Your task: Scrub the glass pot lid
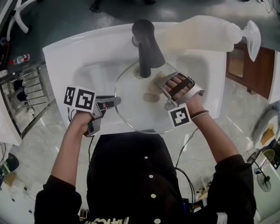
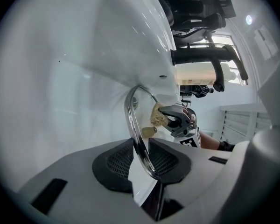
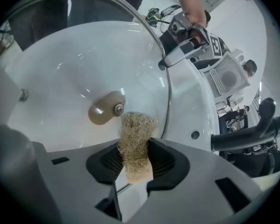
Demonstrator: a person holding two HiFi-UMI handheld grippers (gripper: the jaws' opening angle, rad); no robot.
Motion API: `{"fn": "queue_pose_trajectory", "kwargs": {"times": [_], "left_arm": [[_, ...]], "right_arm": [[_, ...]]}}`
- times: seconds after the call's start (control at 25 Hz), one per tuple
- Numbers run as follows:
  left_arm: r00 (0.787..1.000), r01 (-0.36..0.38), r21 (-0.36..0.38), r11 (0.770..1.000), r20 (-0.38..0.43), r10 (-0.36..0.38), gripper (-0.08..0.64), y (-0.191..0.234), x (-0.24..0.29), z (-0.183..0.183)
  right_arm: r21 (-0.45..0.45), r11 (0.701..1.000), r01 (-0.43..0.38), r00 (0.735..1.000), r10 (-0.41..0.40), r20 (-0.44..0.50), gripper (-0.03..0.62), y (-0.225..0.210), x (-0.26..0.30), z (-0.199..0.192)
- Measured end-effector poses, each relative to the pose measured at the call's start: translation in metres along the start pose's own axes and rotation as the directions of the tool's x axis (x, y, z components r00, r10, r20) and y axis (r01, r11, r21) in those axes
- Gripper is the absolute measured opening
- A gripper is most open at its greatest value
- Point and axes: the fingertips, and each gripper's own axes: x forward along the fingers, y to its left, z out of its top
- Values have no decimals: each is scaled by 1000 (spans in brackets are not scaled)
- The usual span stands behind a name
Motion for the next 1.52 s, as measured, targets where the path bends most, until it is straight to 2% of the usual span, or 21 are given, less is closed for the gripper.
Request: {"fn": "queue_pose_trajectory", "kwargs": {"times": [0.48, 0.84, 0.96, 1.08, 1.24, 1.4, 1.52], "left_arm": [[1000, 2, -5, 1000, 10, -2, 118, -1, -1, 0], [1000, 6, -1, 1000, 11, -6, 120, -1, -1, 0], [1000, 2, 8, 1000, 5, -2, 121, 0, 0, -1], [1000, 3, 13, 1000, 4, -3, 121, -1, 0, -1], [1000, -2, 23, 1000, 4, 2, 123, -1, -1, 0], [1000, -5, 25, 1000, 3, 5, 123, -1, 0, 0], [1000, -9, 31, 999, 4, 9, 124, -1, 0, 0]], "right_arm": [[-62, 993, -103, 993, 99, -61, 144, 33, -38, -44], [-57, 991, -117, 989, 112, -95, 144, 38, -47, -50], [-72, 993, -88, 991, 80, -105, 146, 34, -49, -49], [-40, 999, 11, 997, -14, -76, 147, 5, -45, -31], [58, 992, 111, 993, -112, 23, 147, -39, -25, 26], [130, 980, 148, 984, -159, 80, 147, -63, -4, 67], [179, 974, 140, 981, -160, 105, 147, -66, 4, 83]]}}
